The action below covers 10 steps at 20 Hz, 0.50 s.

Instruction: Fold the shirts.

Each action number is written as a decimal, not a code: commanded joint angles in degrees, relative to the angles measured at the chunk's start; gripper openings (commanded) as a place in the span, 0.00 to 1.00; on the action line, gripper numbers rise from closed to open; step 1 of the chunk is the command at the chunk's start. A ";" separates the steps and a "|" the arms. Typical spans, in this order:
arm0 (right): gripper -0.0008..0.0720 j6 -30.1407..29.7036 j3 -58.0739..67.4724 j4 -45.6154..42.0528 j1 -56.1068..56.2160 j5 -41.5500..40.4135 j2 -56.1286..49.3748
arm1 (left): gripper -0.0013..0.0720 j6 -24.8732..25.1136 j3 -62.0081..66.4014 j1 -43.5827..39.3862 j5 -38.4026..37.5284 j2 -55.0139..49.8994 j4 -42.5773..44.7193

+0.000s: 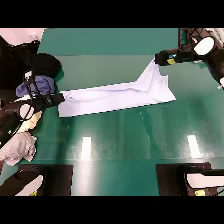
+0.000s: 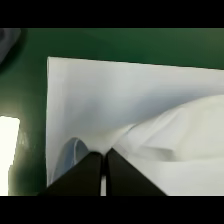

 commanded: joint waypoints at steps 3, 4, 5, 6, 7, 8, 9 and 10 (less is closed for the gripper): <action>0.03 0.44 -2.01 0.02 -2.05 17.94 0.31 | 0.05 -0.42 0.24 4.20 -1.44 -1.99 3.78; 0.03 0.57 -2.99 0.17 -2.97 19.43 0.42 | 0.05 -0.42 0.24 6.40 -2.14 -1.99 3.76; 0.03 0.61 -4.00 0.59 -3.80 19.74 0.50 | 0.05 -0.42 0.24 8.28 -2.58 -1.99 3.61; 0.03 0.61 -4.98 1.86 -4.79 19.93 0.50 | 0.05 -0.39 0.24 9.88 -3.06 -1.99 3.13; 0.04 0.61 -6.08 3.96 -5.60 19.98 0.50 | 0.05 -0.39 0.24 10.73 -3.54 -1.99 3.13; 0.04 0.57 -7.23 6.78 -6.43 19.96 0.50 | 0.05 -0.31 0.24 10.84 -3.76 -1.99 3.19; 0.04 0.52 -8.28 9.42 -6.97 19.71 0.48 | 0.05 0.33 0.24 10.84 -3.58 -1.99 2.73; 0.07 0.37 -9.22 11.69 -7.37 19.52 0.48 | 0.05 1.38 0.24 10.84 -3.32 -1.99 1.03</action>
